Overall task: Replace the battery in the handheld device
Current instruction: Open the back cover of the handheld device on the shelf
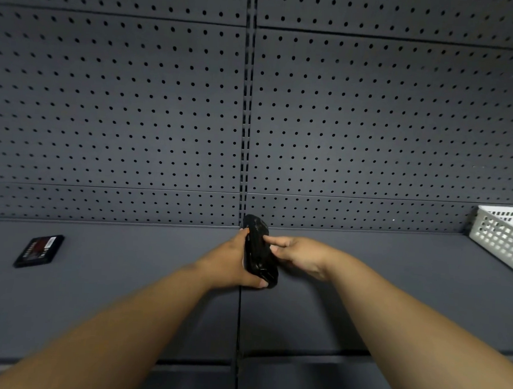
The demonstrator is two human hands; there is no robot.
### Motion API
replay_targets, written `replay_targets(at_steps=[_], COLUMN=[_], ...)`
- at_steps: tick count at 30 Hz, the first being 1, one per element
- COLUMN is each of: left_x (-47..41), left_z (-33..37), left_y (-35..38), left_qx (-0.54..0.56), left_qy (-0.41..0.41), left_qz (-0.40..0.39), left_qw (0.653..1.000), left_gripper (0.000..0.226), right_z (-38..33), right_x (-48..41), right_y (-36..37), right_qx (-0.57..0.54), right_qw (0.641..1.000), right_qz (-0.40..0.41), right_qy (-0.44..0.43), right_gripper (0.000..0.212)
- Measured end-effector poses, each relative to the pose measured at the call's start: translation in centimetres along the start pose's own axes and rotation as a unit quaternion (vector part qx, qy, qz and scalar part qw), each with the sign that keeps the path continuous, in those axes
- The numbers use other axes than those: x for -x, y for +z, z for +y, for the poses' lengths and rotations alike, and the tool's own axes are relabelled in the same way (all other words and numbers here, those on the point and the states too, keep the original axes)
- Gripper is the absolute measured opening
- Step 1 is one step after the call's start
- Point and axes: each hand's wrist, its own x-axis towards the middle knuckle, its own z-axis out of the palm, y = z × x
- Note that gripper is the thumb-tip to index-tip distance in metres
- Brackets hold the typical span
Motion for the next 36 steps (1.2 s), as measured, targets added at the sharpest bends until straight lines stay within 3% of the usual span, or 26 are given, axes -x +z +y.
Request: replay_targets(at_steps=[8,13,17,28,36], left_x=[0.0,0.0,0.1,0.0,-0.1], left_z=[-0.3,-0.1,0.1,0.5,0.4], left_y=[1.1,1.8,2.3,3.1,1.7], left_qx=[0.035,0.048,0.038,-0.016,-0.074], left_qy=[-0.011,-0.008,-0.002,-0.031,-0.050], left_qz=[-0.010,-0.016,-0.018,-0.035,-0.075], left_qw=[0.999,0.999,0.999,0.999,0.993], left_gripper=[0.102,0.098,0.093,0.086,0.095], right_z=[0.7,1.4,1.6,2.0,1.7], right_x=[0.5,1.2,2.0,2.4,1.8], right_y=[-0.9,-1.7,-2.6,-3.2,-3.2], right_qx=[0.029,0.044,0.121,0.187,0.235], right_qw=[0.999,0.997,0.990,0.980,0.969], right_qz=[0.004,-0.044,-0.060,-0.053,-0.067], right_qy=[0.021,0.034,0.042,0.043,0.040], right_gripper=[0.043,0.064,0.082,0.093,0.104])
